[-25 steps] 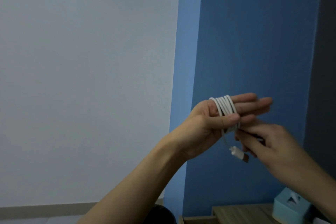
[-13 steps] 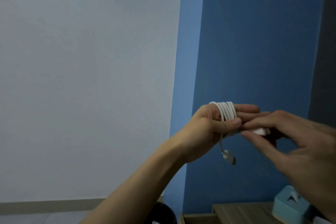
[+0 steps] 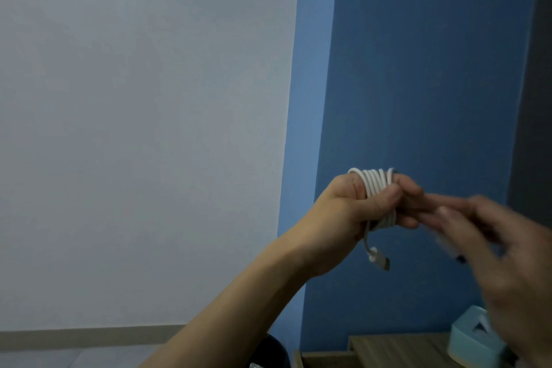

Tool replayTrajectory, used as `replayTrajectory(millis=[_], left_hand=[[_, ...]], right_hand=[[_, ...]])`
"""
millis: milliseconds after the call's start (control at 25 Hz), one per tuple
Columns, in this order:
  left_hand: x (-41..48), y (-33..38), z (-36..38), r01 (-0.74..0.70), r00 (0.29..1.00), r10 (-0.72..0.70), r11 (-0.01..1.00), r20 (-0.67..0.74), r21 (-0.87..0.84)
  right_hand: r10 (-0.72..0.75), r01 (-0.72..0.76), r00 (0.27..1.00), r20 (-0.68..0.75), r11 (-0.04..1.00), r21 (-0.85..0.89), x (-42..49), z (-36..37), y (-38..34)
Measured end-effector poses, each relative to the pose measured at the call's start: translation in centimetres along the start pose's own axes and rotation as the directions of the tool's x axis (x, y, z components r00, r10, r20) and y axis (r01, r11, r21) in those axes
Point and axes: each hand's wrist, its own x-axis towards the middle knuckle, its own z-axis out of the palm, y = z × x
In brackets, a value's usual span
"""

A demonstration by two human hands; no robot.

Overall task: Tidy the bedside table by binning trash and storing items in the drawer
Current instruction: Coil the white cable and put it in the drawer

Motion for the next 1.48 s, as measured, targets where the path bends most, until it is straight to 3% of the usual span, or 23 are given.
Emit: replayTrajectory(millis=[80,200,240,360,440,480,600,800,880,960,1080,1240,1320,1400,1480], left_hand=[[0.3,0.1,0.0,0.015,0.999,-0.016,1.0,-0.032,-0.022],[0.6,0.0,-0.1,0.051,0.998,-0.052,0.998,0.033,0.026],[0.6,-0.1,0.0,0.066,0.996,-0.069,0.996,0.059,0.052],[0.3,-0.3,0.4,0.103,0.984,-0.111,0.993,0.139,0.062],[0.1,-0.4,0.5,0.095,0.974,-0.093,0.995,0.205,0.003],[0.1,-0.3,0.4,0.09,0.97,-0.078,0.995,0.232,-0.041],[-0.4,-0.1,0.2,0.076,0.96,-0.031,0.985,0.277,-0.154],[-0.4,0.2,-1.0,0.137,0.974,-0.11,0.982,0.198,-0.128],[0.2,0.6,-0.9,0.252,0.964,-0.244,0.965,0.102,-0.069],[0.6,1.0,0.0,0.327,0.942,-0.324,0.945,-0.083,0.028],[0.5,0.8,1.0,0.328,0.915,-0.274,0.933,-0.298,0.15],[0.7,1.0,1.1,0.307,0.868,-0.214,0.94,-0.447,0.148],[0.8,0.8,0.5,0.237,0.839,-0.033,0.921,-0.543,0.31],[0.4,0.4,0.6,0.179,0.863,0.112,0.845,-0.493,0.504],[-0.1,-0.4,1.3,0.122,0.932,0.109,0.804,-0.347,0.582]], right_hand=[[0.035,-0.033,0.999,-0.015,0.997,0.063,1.0,0.0,0.4],[0.007,-0.068,0.992,0.124,0.867,0.494,2.7,0.5,0.8],[-0.045,-0.073,0.98,0.194,0.824,0.562,3.4,0.4,1.0],[-0.177,-0.174,0.829,0.531,0.82,0.545,4.7,0.5,1.0],[-0.164,-0.292,0.745,0.646,0.791,0.538,4.9,0.7,0.8],[-0.175,-0.27,0.75,0.637,0.799,0.537,4.9,0.8,0.8],[-0.262,0.025,0.847,0.462,0.889,0.458,5.2,0.9,0.8],[-0.261,0.198,0.879,0.399,0.961,0.192,4.1,1.1,0.5],[-0.263,0.257,0.91,0.321,0.964,0.06,3.4,2.0,0.6],[-0.293,0.335,0.924,0.246,0.93,-0.151,2.9,2.7,0.5],[-0.233,0.302,0.937,0.259,0.913,-0.273,2.4,3.0,0.4],[-0.231,0.313,0.943,0.242,0.862,-0.398,2.6,3.0,-1.0],[-0.17,0.242,0.965,0.199,0.87,-0.43,2.7,2.7,-1.5],[-0.084,0.159,0.98,0.182,0.878,-0.452,3.1,2.2,-1.6],[-0.066,0.136,0.985,0.162,0.873,-0.469,3.3,1.9,-1.6]])
